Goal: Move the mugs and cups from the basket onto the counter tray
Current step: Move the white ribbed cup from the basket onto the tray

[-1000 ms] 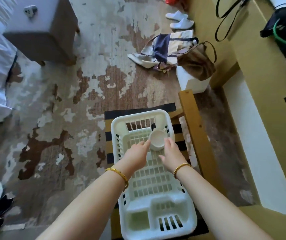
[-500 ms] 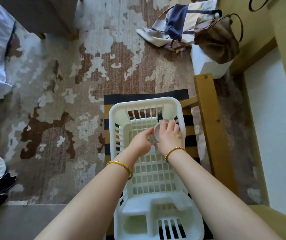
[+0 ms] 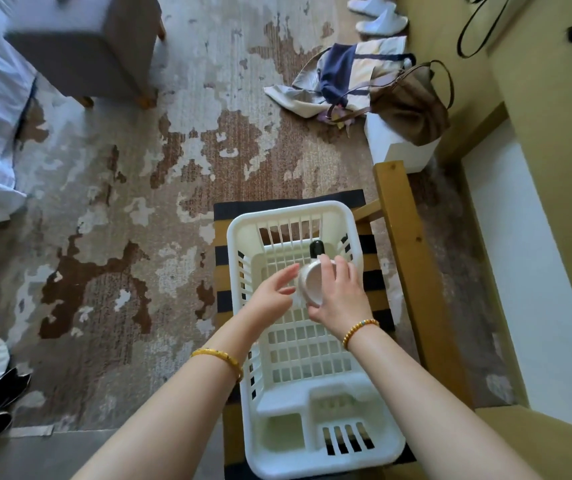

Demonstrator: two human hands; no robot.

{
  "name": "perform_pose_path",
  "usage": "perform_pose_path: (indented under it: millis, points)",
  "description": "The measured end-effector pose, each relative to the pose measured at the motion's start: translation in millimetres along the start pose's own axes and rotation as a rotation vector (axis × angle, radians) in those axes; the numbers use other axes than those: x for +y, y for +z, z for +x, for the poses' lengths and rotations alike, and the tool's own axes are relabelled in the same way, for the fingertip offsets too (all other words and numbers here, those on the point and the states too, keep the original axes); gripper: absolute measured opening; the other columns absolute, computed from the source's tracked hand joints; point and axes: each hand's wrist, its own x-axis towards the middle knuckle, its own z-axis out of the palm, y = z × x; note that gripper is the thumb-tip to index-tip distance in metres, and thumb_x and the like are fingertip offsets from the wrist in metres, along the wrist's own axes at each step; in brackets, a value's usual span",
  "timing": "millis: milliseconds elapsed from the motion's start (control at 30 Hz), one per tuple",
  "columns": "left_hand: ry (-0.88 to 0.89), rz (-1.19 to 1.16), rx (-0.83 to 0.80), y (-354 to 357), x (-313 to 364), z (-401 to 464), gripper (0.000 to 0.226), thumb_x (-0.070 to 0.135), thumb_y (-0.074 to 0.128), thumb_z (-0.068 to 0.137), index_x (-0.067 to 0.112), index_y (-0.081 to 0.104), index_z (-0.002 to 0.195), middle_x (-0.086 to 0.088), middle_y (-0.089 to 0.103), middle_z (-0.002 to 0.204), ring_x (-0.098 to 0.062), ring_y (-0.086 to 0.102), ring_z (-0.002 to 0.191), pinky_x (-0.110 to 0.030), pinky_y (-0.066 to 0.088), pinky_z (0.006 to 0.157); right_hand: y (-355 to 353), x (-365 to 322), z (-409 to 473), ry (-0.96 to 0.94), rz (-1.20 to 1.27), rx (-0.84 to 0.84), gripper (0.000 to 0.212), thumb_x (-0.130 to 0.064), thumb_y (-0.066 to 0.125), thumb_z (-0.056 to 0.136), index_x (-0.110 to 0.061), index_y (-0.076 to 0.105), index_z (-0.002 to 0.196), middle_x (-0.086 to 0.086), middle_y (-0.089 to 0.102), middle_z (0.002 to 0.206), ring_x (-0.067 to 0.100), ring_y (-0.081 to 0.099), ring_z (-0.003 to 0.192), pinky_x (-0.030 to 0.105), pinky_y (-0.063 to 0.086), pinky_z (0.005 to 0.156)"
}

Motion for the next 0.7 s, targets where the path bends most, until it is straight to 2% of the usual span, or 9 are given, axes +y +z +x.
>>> perform_pose_path:
  millis: [100,133,200,267,333,433,533,633,700]
  points:
    - [0.100,0.059,-0.009,-5,14,-28,0.073,-0.010,0.047,0.081,0.030,0.036,0.140,0.000,0.041,0.138,0.000,0.053,0.093,-0.012,0.053,0.066,-26,-20,-17,0.130,0.237,0.070,0.094,-0.041,0.075,0.071,-0.019,0.016,0.141,0.009,0.026,0.139,0.025,0.031,0.126,0.040,0.040,0.104]
    - [0.149,0.101,-0.023,-5,19,-39,0.075,-0.010,0.049,0.080,0.032,0.033,0.141,0.000,0.039,0.137,-0.003,0.054,0.097,-0.016,0.053,0.073,-37,-28,-23,0.187,0.322,0.093,0.094,-0.040,0.076,0.070,-0.021,0.016,0.141,0.008,0.026,0.139,0.024,0.034,0.125,0.040,0.042,0.103]
    - [0.315,0.269,-0.004,-6,30,-62,0.082,-0.008,0.055,0.079,0.031,0.025,0.144,0.004,0.037,0.138,-0.011,0.044,0.123,-0.019,0.045,0.094,-61,-45,-36,0.273,0.475,0.155,0.093,-0.039,0.078,0.068,-0.024,0.019,0.138,0.006,0.028,0.136,0.022,0.040,0.120,0.039,0.045,0.099]
    - [0.483,0.486,0.088,-5,36,-86,0.089,0.002,0.065,0.079,0.029,0.014,0.147,0.005,0.031,0.146,-0.013,0.027,0.137,-0.019,0.030,0.107,-85,-63,-52,0.311,0.568,0.216,0.093,-0.043,0.079,0.065,-0.023,0.023,0.136,0.004,0.032,0.132,0.021,0.044,0.116,0.039,0.048,0.095]
    - [0.582,0.594,0.213,-3,41,-109,0.095,0.015,0.071,0.079,0.027,0.006,0.148,0.003,0.017,0.155,-0.013,0.013,0.143,-0.032,0.022,0.116,-108,-83,-68,0.328,0.619,0.261,0.094,-0.049,0.077,0.063,-0.022,0.025,0.136,0.003,0.035,0.130,0.020,0.047,0.112,0.038,0.051,0.091]
    - [0.729,0.600,0.352,-4,54,-142,0.096,0.026,0.075,0.076,0.016,0.011,0.148,-0.004,0.018,0.155,-0.020,0.013,0.144,-0.044,0.020,0.117,-139,-110,-91,0.334,0.683,0.303,0.093,-0.055,0.072,0.062,-0.019,0.029,0.136,0.004,0.038,0.129,0.018,0.048,0.109,0.035,0.051,0.089]
    - [0.842,0.609,0.443,-11,70,-167,0.099,0.029,0.079,0.070,0.012,0.017,0.145,-0.009,0.025,0.153,-0.022,0.020,0.142,-0.039,0.012,0.119,-164,-129,-110,0.299,0.724,0.315,0.090,-0.054,0.071,0.063,-0.017,0.031,0.135,0.004,0.038,0.127,0.017,0.046,0.107,0.034,0.051,0.089]
    - [0.862,0.541,0.446,-15,86,-184,0.100,0.029,0.084,0.064,0.012,0.025,0.142,-0.009,0.042,0.143,-0.025,0.036,0.133,-0.038,0.029,0.111,-184,-144,-124,0.276,0.700,0.369,0.091,-0.054,0.073,0.063,-0.019,0.030,0.135,-0.001,0.033,0.116,0.013,0.041,0.100,0.027,0.046,0.084]
    - [0.845,0.523,0.436,-15,98,-191,0.098,0.031,0.085,0.059,0.016,0.030,0.139,-0.007,0.048,0.135,-0.023,0.043,0.125,-0.037,0.037,0.105,-198,-148,-132,0.278,0.706,0.384,0.088,-0.053,0.072,0.066,-0.019,0.030,0.136,-0.001,0.031,0.115,0.013,0.039,0.103,0.025,0.041,0.086]
